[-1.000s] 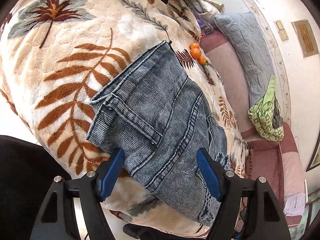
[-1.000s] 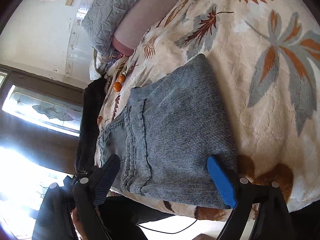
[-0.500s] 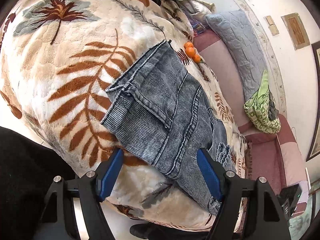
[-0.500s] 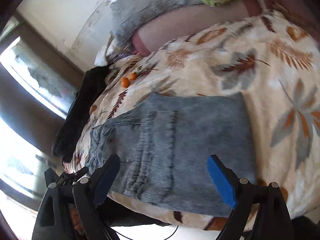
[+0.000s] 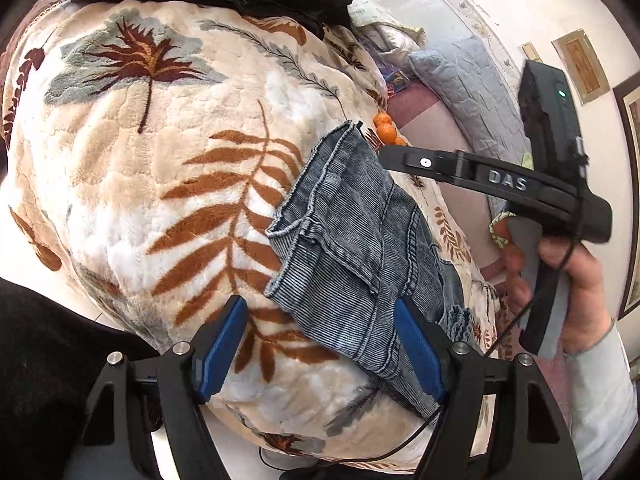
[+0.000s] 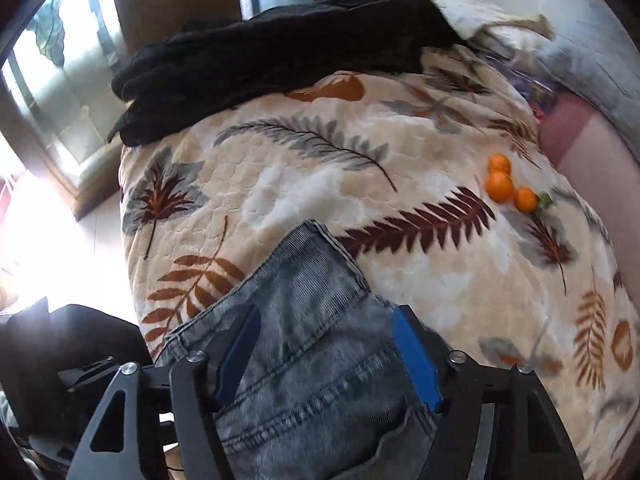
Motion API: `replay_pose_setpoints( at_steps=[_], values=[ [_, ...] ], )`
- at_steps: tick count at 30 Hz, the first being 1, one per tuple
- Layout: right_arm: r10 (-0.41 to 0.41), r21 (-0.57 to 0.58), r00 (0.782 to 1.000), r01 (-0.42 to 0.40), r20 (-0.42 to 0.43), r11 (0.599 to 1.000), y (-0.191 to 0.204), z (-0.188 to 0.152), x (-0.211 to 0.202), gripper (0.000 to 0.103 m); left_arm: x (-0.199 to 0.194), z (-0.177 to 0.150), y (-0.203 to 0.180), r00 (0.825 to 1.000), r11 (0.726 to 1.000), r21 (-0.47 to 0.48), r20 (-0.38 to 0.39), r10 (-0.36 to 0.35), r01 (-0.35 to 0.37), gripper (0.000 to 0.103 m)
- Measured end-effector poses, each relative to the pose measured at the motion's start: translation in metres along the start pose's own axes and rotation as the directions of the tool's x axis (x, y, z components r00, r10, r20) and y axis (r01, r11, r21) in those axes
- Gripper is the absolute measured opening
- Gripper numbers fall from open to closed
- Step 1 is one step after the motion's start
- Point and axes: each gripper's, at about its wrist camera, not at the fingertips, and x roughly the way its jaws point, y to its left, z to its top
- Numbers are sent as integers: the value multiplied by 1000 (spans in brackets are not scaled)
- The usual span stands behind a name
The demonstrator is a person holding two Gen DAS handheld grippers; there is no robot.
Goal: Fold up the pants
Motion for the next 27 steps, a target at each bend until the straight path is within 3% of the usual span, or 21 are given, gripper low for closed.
replay_pose_setpoints(
  at_steps=[2,5,6,9,12,15,18,20,22,24,25,26,27],
  values=[
    [8,-58,999,-10,-33,998,6,14,21,70,0,0,2,1000,1000,5,-2,-1,1,76],
    [-21,-89,993,10,-119,996,5,25,54,23,3,1,2,1000,1000,12,-8,2,-2,76],
    [-6,-84,991,-5,-133,996,4,27,59,13,3,2,2,1000,1000,10,-8,-1,1,76],
    [-26,-63,996,21,-84,998,-3,33,52,6,3,4,4,1000,1000,7,-5,-2,2,76],
    [-23,26,999,24,-45,999,-22,36,49,6,3,4,5,1000,1000,9,-3,0,0,76],
    [-83,74,995,86,-46,993,-30,28,64,6,4,2,3,1000,1000,18,-3,10,-10,76],
    [-69,198,998,69,-7,978,-46,22,65,6,-1,0,1,1000,999,32,14,26,-26,76],
    [-41,211,999,44,-16,977,-51,19,66,7,-14,1,-7,995,998,53,97,38,-43,76],
    [-22,233,1000,23,-7,972,-55,16,61,8,-31,4,-25,979,992,119,204,21,-46,76],
    [17,284,1000,-12,-16,959,-65,11,59,14,-34,7,-40,972,984,174,236,3,-45,80],
    [33,321,999,-26,-18,947,-72,8,59,18,-22,10,-43,977,979,185,210,45,-85,84],
    [49,365,999,-42,-12,930,-80,5,57,29,1,13,-39,984,971,188,122,129,-151,85],
    [72,408,997,-66,-1,911,-87,1,52,37,29,13,-27,977,964,165,-6,212,-208,82]
  ],
)
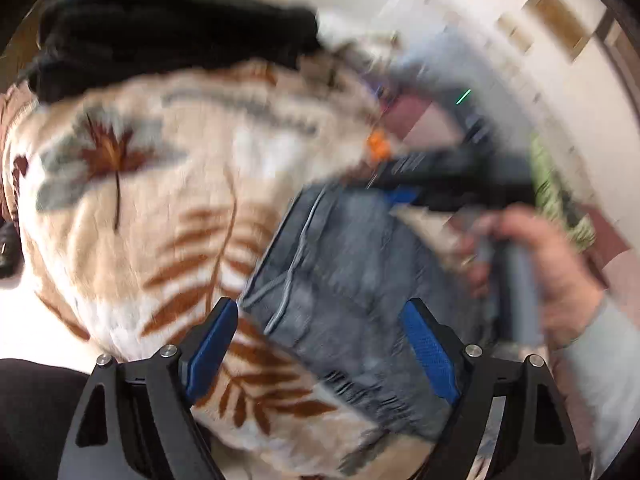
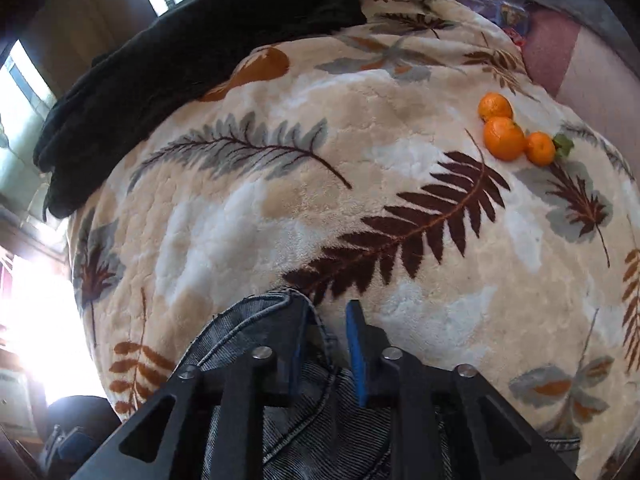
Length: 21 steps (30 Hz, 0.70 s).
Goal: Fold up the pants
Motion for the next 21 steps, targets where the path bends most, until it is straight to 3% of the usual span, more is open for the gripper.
replay_pose_setpoints(
  at_steps=[3,6,9,11,13,14,15,16,18,21],
  values=[
    [69,99,997,-73,46,992,-22,-8,-30,44,-6,-6,-11,996,996,68,64,61,-65,83],
    [139,145,986,-151,89,978,-41,-34,-68,52,-4,-9,-13,994,991,91,68,87,-93,84],
    [291,256,948,-316,130,914,-62,-72,-89,61,-7,-10,-12,993,991,92,70,93,-99,84],
    [334,299,932,-361,139,883,-70,-92,-87,62,-10,-11,-12,993,990,94,73,97,-103,84],
    [276,318,955,-295,105,901,-74,-106,-73,62,-9,-15,-12,992,990,95,74,98,-105,84],
    [172,318,984,-177,43,932,-76,-109,-59,62,-6,-13,-14,992,990,92,75,100,-106,84],
    [29,278,999,-20,-31,960,-75,-111,-44,60,-6,-13,-14,992,990,92,75,99,-106,84],
    [-10,242,1000,16,-27,970,-74,-116,-41,55,-4,-13,-14,992,990,93,75,99,-106,84],
    [-31,220,1000,31,-2,975,-65,-114,-53,54,-2,-12,-15,993,991,93,75,93,-100,84],
    [12,211,997,-27,75,977,-60,-110,-81,49,-1,-12,-14,993,991,91,75,91,-97,84]
  ],
)
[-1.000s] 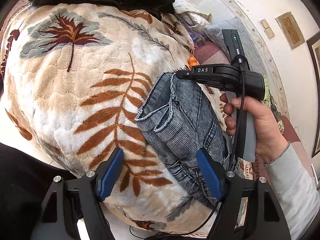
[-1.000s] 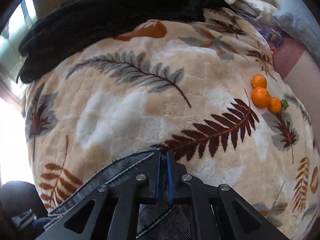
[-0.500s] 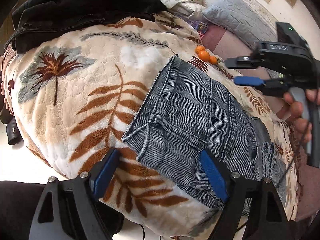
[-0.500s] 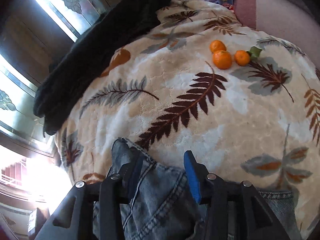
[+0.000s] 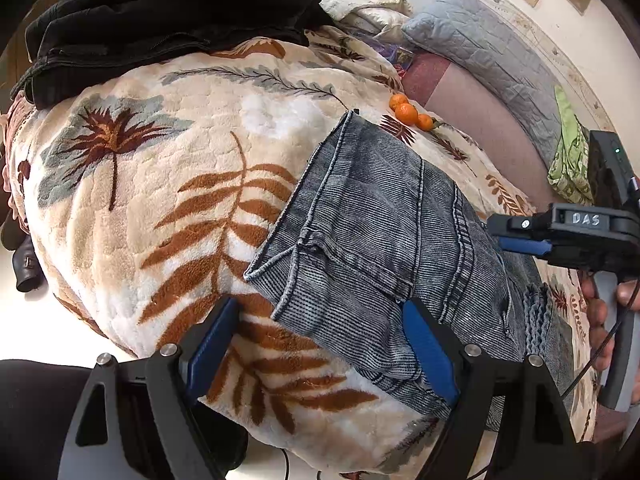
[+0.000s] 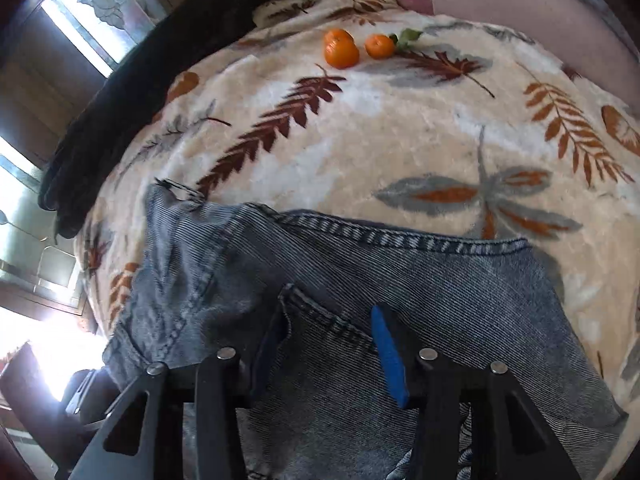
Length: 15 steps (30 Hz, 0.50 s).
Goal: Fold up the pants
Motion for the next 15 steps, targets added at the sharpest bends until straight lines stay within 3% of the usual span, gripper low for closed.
replay_pose_setpoints(
  at_steps=[4,5,6,7,12,15],
  values=[
    [127,104,992,-129,27,986,-14,7,-11,50,1,0,-1,1000,1000,-2,0,9,-9,85],
    [156,135,988,-155,2,979,-19,7,-1,54,1,0,0,1000,1000,-2,0,10,-10,85],
    [158,159,985,-145,-70,977,-23,6,22,62,1,0,-1,1000,1000,-3,1,11,-11,85],
    [136,156,983,-116,-126,981,-27,4,43,63,1,0,-1,1000,1000,-2,1,10,-10,85],
    [128,169,992,-128,13,977,-21,5,4,62,-2,-1,1,1000,1000,-15,5,-11,11,85],
    [228,208,972,-236,61,949,-20,0,-13,62,-3,-1,1,1000,1000,-27,9,-15,15,85]
  ],
)
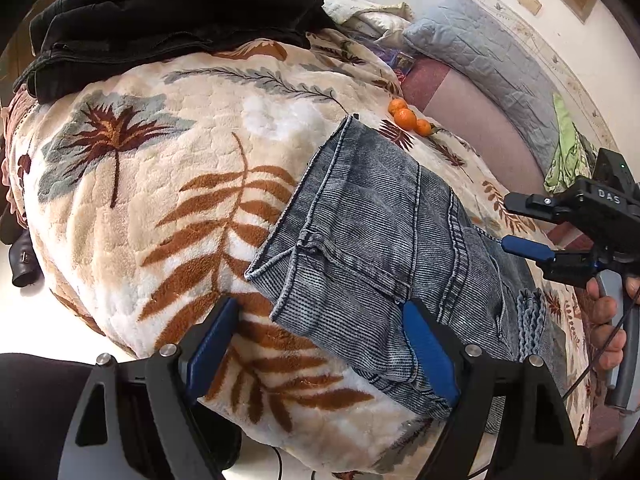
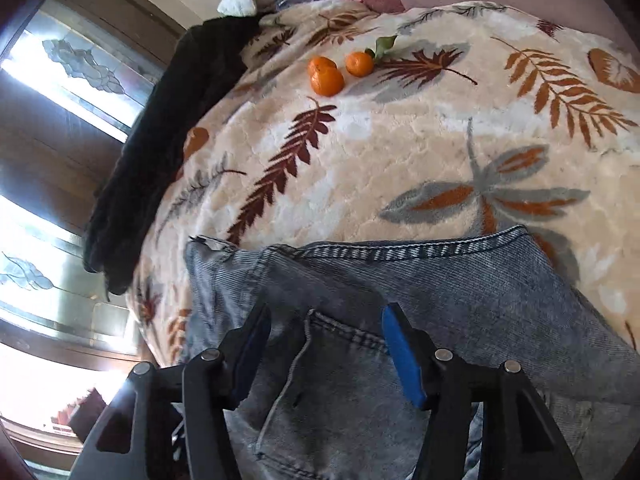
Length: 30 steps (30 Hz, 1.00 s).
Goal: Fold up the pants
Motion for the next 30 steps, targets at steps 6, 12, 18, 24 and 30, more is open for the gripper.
replay_pose_setpoints(
  at_steps=[6,12,18,24,30],
  values=[
    [-16,51,997,20,-79,998,-9,-17,39,75,-6,-2,0,1000,1000,-15,13,-26,26,85],
    [191,58,982,-191,-1,980,22,-39,-3,75,-18,-3,5,997,998,-40,58,-54,56,85],
    [288,166,957,-278,-34,946,-3,-64,56,65,-23,-10,-6,996,999,11,83,-33,33,85],
    [279,107,960,-276,-19,955,29,-52,17,64,-28,-14,0,995,1000,5,99,-31,31,85],
    [240,150,968,-228,-68,962,10,-50,70,78,-28,-12,-3,993,998,10,99,-65,64,85]
  ],
)
